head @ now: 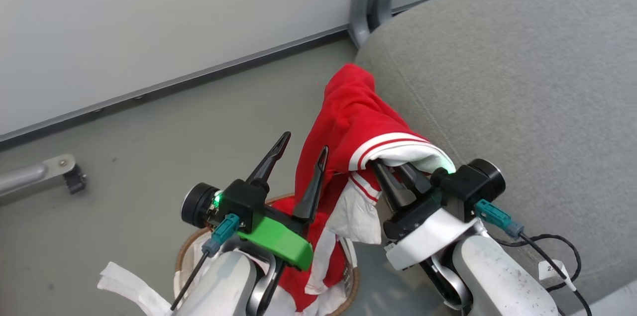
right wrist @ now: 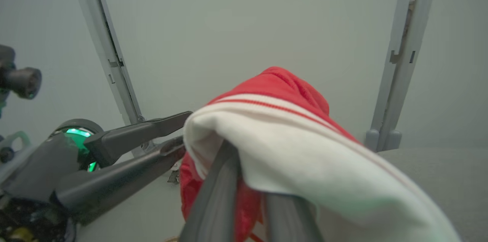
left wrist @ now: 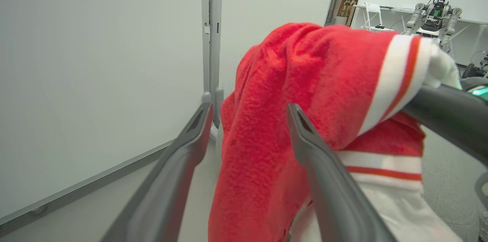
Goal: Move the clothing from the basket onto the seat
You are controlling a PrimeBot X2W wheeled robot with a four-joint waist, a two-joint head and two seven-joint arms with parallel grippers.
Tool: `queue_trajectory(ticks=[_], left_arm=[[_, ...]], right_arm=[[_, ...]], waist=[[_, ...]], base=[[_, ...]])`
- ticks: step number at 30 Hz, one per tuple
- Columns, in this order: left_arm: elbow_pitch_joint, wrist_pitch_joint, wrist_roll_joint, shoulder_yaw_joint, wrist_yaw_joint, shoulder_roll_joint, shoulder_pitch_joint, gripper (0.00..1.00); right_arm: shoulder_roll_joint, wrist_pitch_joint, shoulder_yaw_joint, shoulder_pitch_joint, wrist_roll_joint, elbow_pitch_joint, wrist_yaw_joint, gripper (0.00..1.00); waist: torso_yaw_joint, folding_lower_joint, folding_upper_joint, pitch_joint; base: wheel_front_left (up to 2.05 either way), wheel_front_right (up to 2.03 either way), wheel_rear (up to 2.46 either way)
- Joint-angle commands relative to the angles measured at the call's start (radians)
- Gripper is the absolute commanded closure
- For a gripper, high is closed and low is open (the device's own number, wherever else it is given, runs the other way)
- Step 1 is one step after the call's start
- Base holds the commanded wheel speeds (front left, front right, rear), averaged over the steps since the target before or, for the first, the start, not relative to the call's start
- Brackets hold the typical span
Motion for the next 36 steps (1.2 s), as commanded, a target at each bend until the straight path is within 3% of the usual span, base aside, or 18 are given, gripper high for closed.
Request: queue_trajectory(ticks=[1,8,14,20,36], left_arm=[[0.003,-0.001,0.013,0.009,-0.003,0.004,-0.006,0.0],[0.026,-0.001,0.036,0.026,-0.016,0.004,-0.026,0.0],[0.04,-0.001,0.059,0.031,-0.024,0.005,-0.04,0.0],[0.052,-0.001,0.094,0.038,-0.03,0.005,-0.068,0.0],[0.048,-0.001,0.155,0.016,-0.037,0.028,-0.188,0.0]], right_arm=[[0.003,-0.002,-0.001,0.008,-0.005,-0.007,-0.001,1.0],[0.004,-0.002,-0.042,0.003,-0.016,-0.018,-0.001,1.0],[-0.02,-0.002,-0.11,-0.05,-0.038,-0.02,-0.001,1.0],[-0.075,-0.002,-0.206,-0.157,-0.084,0.019,-0.002,1.0],[-0.24,-0.002,-0.456,-0.528,-0.192,0.198,-0.002,1.0]], waist=[[-0.143,0.0,-0.0001,0.036],[-0.253,0.0,-0.0001,0.072],[-0.275,0.0,-0.0001,0.111],[-0.252,0.0,-0.0001,0.179],[-0.105,0.0,-0.0001,0.437]], base=[[0.0,0.0,0.0],[0.0,0.0,0.0],[0.0,0.0,0.0],[0.0,0.0,0.0],[0.0,0.0,0.0]])
